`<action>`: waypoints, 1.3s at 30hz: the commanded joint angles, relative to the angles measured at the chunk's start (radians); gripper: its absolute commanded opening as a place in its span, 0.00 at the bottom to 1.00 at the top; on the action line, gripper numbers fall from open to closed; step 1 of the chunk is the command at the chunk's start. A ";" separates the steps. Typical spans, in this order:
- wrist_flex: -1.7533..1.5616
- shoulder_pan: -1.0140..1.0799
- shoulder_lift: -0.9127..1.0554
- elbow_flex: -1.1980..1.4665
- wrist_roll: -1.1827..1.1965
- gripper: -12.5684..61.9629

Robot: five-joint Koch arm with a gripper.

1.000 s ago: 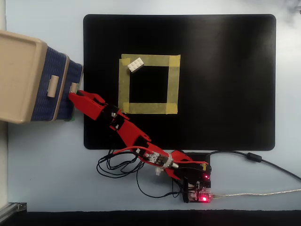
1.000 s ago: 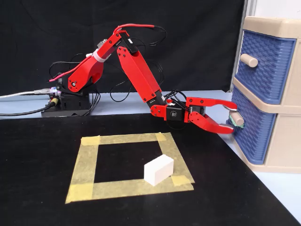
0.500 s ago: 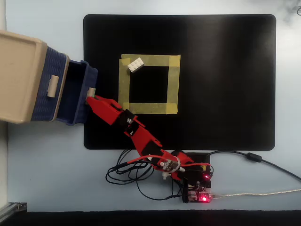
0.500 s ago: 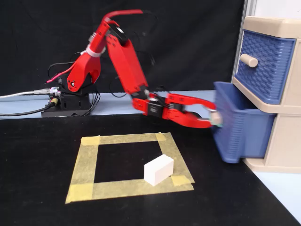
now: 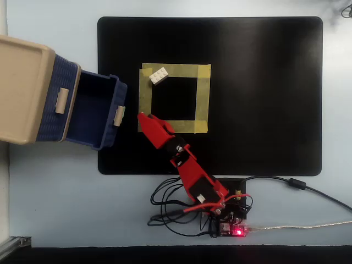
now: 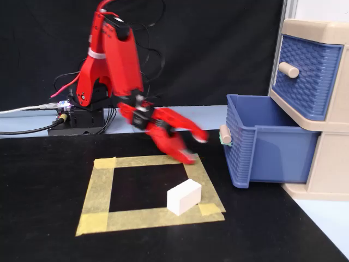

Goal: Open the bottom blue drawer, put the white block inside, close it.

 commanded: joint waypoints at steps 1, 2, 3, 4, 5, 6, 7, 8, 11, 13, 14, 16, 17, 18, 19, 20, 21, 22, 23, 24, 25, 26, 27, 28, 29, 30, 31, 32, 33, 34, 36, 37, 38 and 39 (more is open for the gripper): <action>0.123 0.061 0.193 0.018 -0.006 0.63; 0.247 0.091 0.261 0.017 -0.006 0.63; 0.449 0.121 0.347 -0.029 -0.006 0.63; 0.617 0.138 0.399 -0.106 -0.005 0.63; 0.813 0.150 0.445 -0.202 -0.003 0.63; 1.014 0.169 0.469 -0.318 -0.003 0.63; 1.209 0.189 0.457 -0.457 -0.003 0.63; 1.463 0.213 0.414 -0.641 -0.003 0.63; 1.971 0.236 0.212 -1.077 -0.003 0.63; 2.214 0.244 0.017 -1.364 0.005 0.63; 2.275 0.244 -0.063 -1.460 0.005 0.63; 2.335 0.245 -0.210 -1.644 0.002 0.63; 2.353 0.250 -0.288 -1.733 -0.002 0.63; 2.364 0.250 -0.339 -1.802 0.000 0.63; 2.375 0.249 -0.376 -1.859 0.000 0.63; 2.379 0.249 -0.414 -1.913 -0.002 0.63; 2.381 0.249 -0.462 -1.973 -0.002 0.63; 2.381 0.250 -0.499 -2.014 -0.002 0.63; 2.382 0.250 -0.529 -2.049 -0.002 0.63; 2.384 0.252 -0.554 -2.077 -0.003 0.63; 2.384 0.250 -0.569 -2.097 -0.003 0.63; 2.384 0.250 -0.583 -2.109 -0.003 0.63; 2.384 0.252 -0.589 -2.111 -0.003 0.63; 2.385 0.252 -0.595 -2.111 -0.003 0.63; 2.385 0.255 -0.601 -2.109 -0.002 0.63; 2.385 0.262 -0.607 -2.108 -0.002 0.63; 2.384 0.276 -0.623 -2.106 0.000 0.63; 2.385 0.287 -0.638 -2.106 0.000 0.63; 2.385 0.293 -0.657 -2.106 0.000 0.63; 2.390 0.298 -0.680 -2.106 0.002 0.63; 2.408 0.301 -0.710 -2.106 0.005 0.63; 2.424 0.307 -0.721 -2.108 0.009 0.62; 2.437 0.308 -0.724 -2.108 0.020 0.60; 2.461 0.311 -0.724 -2.108 0.034 0.57</action>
